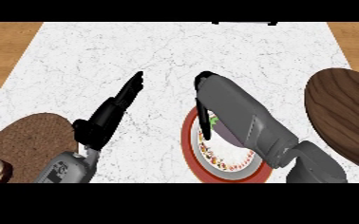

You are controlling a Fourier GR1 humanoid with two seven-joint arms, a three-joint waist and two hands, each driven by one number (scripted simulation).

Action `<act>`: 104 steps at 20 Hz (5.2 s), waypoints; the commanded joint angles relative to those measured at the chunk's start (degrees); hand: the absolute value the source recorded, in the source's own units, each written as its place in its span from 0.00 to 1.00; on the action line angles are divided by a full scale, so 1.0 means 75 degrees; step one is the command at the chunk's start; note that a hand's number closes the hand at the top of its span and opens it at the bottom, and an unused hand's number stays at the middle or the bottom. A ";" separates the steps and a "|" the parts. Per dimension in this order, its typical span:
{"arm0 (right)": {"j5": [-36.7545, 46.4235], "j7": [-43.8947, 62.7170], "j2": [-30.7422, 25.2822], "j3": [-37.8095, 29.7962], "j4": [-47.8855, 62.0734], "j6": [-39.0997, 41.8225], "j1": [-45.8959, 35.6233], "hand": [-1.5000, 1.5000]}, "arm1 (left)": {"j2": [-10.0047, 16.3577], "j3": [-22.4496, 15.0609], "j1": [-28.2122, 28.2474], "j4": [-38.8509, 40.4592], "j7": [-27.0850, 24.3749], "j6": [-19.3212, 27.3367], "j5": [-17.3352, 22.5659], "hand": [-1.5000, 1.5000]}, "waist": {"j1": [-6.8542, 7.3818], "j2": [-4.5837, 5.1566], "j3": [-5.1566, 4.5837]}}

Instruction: Pick the eggplant from the plate and place it in the bowl

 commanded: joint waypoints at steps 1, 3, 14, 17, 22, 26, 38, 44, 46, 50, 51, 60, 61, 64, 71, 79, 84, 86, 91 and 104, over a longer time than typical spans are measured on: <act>0.0290 0.1010 0.0123 0.0297 -0.0117 0.0213 0.0029 0.00 | -0.0004 0.0200 0.0034 0.0075 0.0093 -0.0037 0.0002 0.50 | -0.0109 -0.0016 0.0002; 0.0378 0.1030 0.0123 0.0475 -0.0168 -0.0019 0.0381 0.00 | 0.0059 0.0081 0.0108 -0.0187 0.0184 -0.0066 -0.0138 0.50 | -0.0108 -0.0035 0.0003; 0.0444 0.0905 0.0124 0.0443 0.0121 0.0119 0.0719 0.00 | -0.0113 0.0352 0.0259 -0.0101 0.0145 -0.0142 -0.0220 0.50 | -0.0203 -0.0048 0.0004; 0.0677 0.0621 0.0065 0.0539 -0.0131 -0.0104 0.0936 0.00 | -0.0049 0.0512 0.0177 -0.0148 0.0181 -0.0222 -0.0252 0.50 | -0.0262 -0.0059 0.0004; 0.0923 -0.0038 -0.0240 0.0500 -0.0668 -0.0281 0.1418 1.00 | 0.0245 0.0754 0.0847 -0.0454 -0.0023 -0.0598 -0.0010 0.50 | -0.0284 -0.0078 0.0005; 0.1543 -0.0428 -0.0243 0.0530 -0.0912 -0.0571 0.1439 1.00 | -0.0222 0.0597 0.0356 -0.0526 0.0610 -0.0251 -0.0296 0.50 | -0.0314 -0.0068 0.0008; 0.3606 -0.3911 -0.1625 0.0857 -0.3696 -0.3869 0.1614 1.00 | -0.0094 0.0927 0.0990 -0.0408 0.0252 -0.0250 -0.0324 0.50 | -0.1022 -0.0431 0.0068; 0.5058 -0.4576 -0.3558 0.1230 -0.5200 -0.6133 0.2636 1.00 | 0.0002 0.1216 0.0890 -0.0326 0.0233 -0.0037 -0.0447 0.50 | -0.1206 -0.0327 0.0023; 0.5317 -0.4590 -0.4124 0.1070 -0.5875 -0.6814 0.2837 1.00 | 0.0024 0.1158 0.1122 -0.0435 0.0126 -0.0200 -0.0345 0.50 | -0.1250 -0.0377 0.0012; 0.5620 -0.4495 -0.4906 0.0338 -0.7058 -0.8460 0.3295 1.00 | 0.0042 0.1116 0.1200 -0.0534 0.0183 -0.0179 -0.0411 0.50 | -0.1188 -0.0330 0.0019; 0.5569 -0.4583 -0.5173 0.0123 -0.7426 -0.8739 0.3458 1.00 | -0.0044 0.1044 0.1452 -0.0509 0.0033 -0.0199 -0.0375 0.50 | -0.1184 -0.0328 0.0014; 0.4291 -0.4138 -0.7334 -0.1984 -1.0725 -0.9843 0.5380 1.00 | -0.0185 0.1087 0.0863 -0.0527 0.0218 -0.0331 -0.0394 0.50 | -0.0844 -0.0151 0.0006; 0.4366 -0.4187 -0.7639 -0.2148 -1.0832 -1.0057 0.5886 1.00 | -0.0149 0.0999 0.1038 -0.0518 -0.0042 -0.0492 -0.0486 0.50 | -0.0700 -0.0117 0.0006; 0.4440 -0.4698 -0.8028 -0.2689 -1.0201 -1.0049 0.6534 1.00 | -0.0466 0.0693 0.0965 -0.0610 0.0258 -0.0356 -0.0772 0.50 | -0.0454 -0.0056 0.0010; 0.5098 -0.5807 -0.7750 -0.3608 -0.8244 -1.0819 0.6866 1.00 | -0.0199 0.1077 0.0956 -0.0596 0.0036 -0.0943 -0.0603 0.50 | -0.0231 -0.0015 0.0013; 0.4149 -0.7119 -0.7393 -0.3961 -0.5981 -0.8711 0.6426 1.00 | -0.0606 0.0936 0.0603 -0.0340 0.0074 -0.0863 -0.0989 0.50 | -0.0093 0.0039 0.0017; 0.3092 -0.8261 -0.6997 -0.4308 -0.4947 -0.7152 0.6323 0.00 | -0.0570 0.0945 0.0802 -0.0695 0.0468 -0.0815 -0.0985 0.50 | -0.0092 0.0008 0.0024; 0.3106 -0.9219 -0.6689 -0.4591 -0.4085 -0.6882 0.5703 0.00 | -0.0564 0.1061 0.0769 -0.0533 0.0234 -0.1057 -0.0875 0.50 | -0.0059 0.0024 0.0023; 0.3150 -1.0394 -0.6056 -0.5370 -0.2783 -0.7314 0.5040 0.00 | -0.0533 0.1339 0.0665 -0.0473 0.0268 -0.1284 -0.0783 0.50 | -0.0098 0.0015 0.0018; 0.1093 -1.1274 -0.6828 -0.8113 -0.0960 -0.6240 0.5043 0.00 | -0.0838 0.1113 0.0952 -0.0969 0.0698 -0.1087 -0.1121 0.50 | -0.0165 -0.0004 0.0023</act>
